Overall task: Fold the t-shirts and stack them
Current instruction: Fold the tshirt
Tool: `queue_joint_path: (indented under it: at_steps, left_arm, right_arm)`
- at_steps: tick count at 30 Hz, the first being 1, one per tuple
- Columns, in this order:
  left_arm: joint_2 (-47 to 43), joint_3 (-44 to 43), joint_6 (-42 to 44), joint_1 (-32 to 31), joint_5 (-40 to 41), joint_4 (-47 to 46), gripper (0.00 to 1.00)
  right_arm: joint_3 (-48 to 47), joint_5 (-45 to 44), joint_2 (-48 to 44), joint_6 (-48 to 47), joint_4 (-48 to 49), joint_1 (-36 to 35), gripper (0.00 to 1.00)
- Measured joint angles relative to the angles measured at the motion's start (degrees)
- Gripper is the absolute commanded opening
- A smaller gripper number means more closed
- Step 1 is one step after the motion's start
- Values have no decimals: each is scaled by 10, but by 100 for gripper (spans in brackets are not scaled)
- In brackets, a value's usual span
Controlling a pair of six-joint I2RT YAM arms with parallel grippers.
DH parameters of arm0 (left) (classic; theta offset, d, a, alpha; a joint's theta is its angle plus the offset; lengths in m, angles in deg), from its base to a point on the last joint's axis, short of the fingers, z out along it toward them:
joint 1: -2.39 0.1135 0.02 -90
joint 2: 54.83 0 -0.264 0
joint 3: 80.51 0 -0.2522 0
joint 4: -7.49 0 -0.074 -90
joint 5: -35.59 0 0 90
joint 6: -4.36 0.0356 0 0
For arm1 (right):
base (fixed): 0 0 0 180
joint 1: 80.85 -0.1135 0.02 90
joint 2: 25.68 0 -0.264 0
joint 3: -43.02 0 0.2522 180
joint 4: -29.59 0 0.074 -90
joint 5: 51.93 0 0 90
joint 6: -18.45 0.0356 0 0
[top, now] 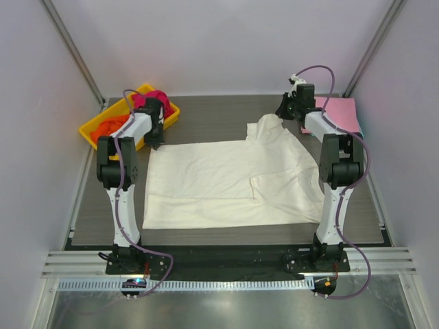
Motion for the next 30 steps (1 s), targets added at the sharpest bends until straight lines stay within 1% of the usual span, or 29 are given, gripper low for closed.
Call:
queue_joint_path:
  at_steps: [6, 16, 20, 24, 30]
  left_arm:
    - [-12, 6, -21, -2, 0, 0, 0]
    - [-76, 52, -46, -3, -1, -5, 0]
    - [-87, 65, -53, -3, -1, -9, 0]
    - [-119, 112, -68, -3, -11, -19, 0]
    - [-152, 151, -83, -3, -20, -31, 0]
  right_arm:
    - [24, -13, -42, 10, -3, 0, 1]
    - [73, -19, -132, 15, -2, 0, 1]
    - [113, -29, -168, 16, -6, 0, 1]
    - [155, -52, -205, 16, -15, 0, 1]
    - [223, -83, -279, 24, -27, 0, 1]
